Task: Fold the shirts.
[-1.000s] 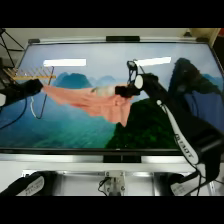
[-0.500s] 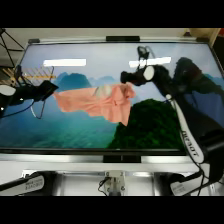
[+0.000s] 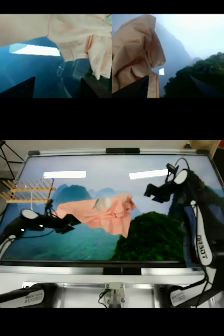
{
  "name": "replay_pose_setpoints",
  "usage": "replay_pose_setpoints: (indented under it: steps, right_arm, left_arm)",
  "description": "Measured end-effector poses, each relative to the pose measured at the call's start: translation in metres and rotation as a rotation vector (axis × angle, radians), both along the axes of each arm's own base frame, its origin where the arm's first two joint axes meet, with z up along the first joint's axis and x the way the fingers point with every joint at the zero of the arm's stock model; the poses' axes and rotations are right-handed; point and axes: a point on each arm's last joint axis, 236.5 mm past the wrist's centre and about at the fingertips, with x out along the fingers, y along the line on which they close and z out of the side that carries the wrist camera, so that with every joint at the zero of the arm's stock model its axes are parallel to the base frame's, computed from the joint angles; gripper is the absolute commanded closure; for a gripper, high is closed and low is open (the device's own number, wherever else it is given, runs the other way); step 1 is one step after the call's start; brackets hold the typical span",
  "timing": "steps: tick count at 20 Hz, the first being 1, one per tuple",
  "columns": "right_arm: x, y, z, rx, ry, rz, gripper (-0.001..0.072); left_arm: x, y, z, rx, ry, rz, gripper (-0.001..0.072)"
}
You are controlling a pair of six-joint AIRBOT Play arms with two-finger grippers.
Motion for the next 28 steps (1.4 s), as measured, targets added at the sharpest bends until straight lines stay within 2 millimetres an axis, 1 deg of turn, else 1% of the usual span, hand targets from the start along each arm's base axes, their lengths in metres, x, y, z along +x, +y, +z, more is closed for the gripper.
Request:
replay_pose_setpoints:
  steps: [3, 5, 7, 8, 10, 11, 12, 14, 18, 23, 24, 25, 26, 27, 28]
  right_arm:
    - [0.002, 0.012, -0.014, 0.024, 0.015, 0.009, 0.0107]
    - [0.005, 0.019, -0.018, 0.034, 0.01, 0.013, 0.0106]
    - [0.005, 0.023, -0.023, 0.042, 0.018, 0.017, 0.0071]
    - [0.005, 0.025, -0.025, 0.052, 0.023, 0.017, 0.0071]
    - [0.003, 0.033, -0.032, 0.076, 0.047, 0.023, 0.0071]
    - [0.001, 0.036, -0.037, 0.089, 0.062, 0.027, 0.0071]
    - [0.0, 0.039, -0.04, 0.105, 0.074, 0.026, 0.0071]
    - [-0.001, 0.045, -0.051, 0.132, 0.102, 0.022, 0.0072]
    - [0.002, 0.052, -0.07, 0.179, 0.139, -0.016, 0.0073]
    - [0.015, 0.053, -0.083, 0.219, 0.142, -0.107, 0.0075]
    - [0.017, 0.053, -0.085, 0.226, 0.146, -0.123, 0.0114]
    - [0.018, 0.054, -0.088, 0.237, 0.154, -0.138, 0.018]
    - [0.018, 0.056, -0.091, 0.245, 0.163, -0.149, 0.0208]
    - [0.019, 0.059, -0.093, 0.257, 0.17, -0.163, 0.0209]
    - [0.019, 0.064, -0.096, 0.266, 0.175, -0.164, 0.0299]
  left_arm:
    - [0.003, -0.033, -0.019, -0.035, 0.02, 0.055, 0.0036]
    - [0.006, -0.05, -0.029, -0.061, 0.035, 0.086, 0.0038]
    - [0.012, -0.063, -0.035, -0.08, 0.04, 0.116, 0.0051]
    - [0.015, -0.067, -0.038, -0.083, 0.041, 0.129, 0.0157]
    - [0.023, -0.068, -0.045, -0.061, 0.019, 0.155, 0.0457]
    - [0.027, -0.068, -0.047, -0.053, 0.01, 0.166, 0.0584]
    - [0.031, -0.067, -0.049, -0.045, 0.0, 0.175, 0.0649]
    - [0.035, -0.067, -0.048, -0.044, -0.011, 0.19, 0.0664]
    - [0.038, -0.068, -0.044, -0.03, -0.051, 0.158, 0.0664]
    - [0.042, -0.069, -0.027, -0.031, -0.112, 0.131, 0.0665]
    - [0.042, -0.069, -0.025, -0.032, -0.119, 0.129, 0.0664]
    - [0.043, -0.069, -0.023, -0.032, -0.124, 0.128, 0.0664]
    - [0.043, -0.069, -0.022, -0.032, -0.129, 0.127, 0.0664]
    - [0.044, -0.069, -0.021, -0.031, -0.132, 0.127, 0.0664]
    - [0.044, -0.069, -0.02, -0.03, -0.136, 0.127, 0.0664]
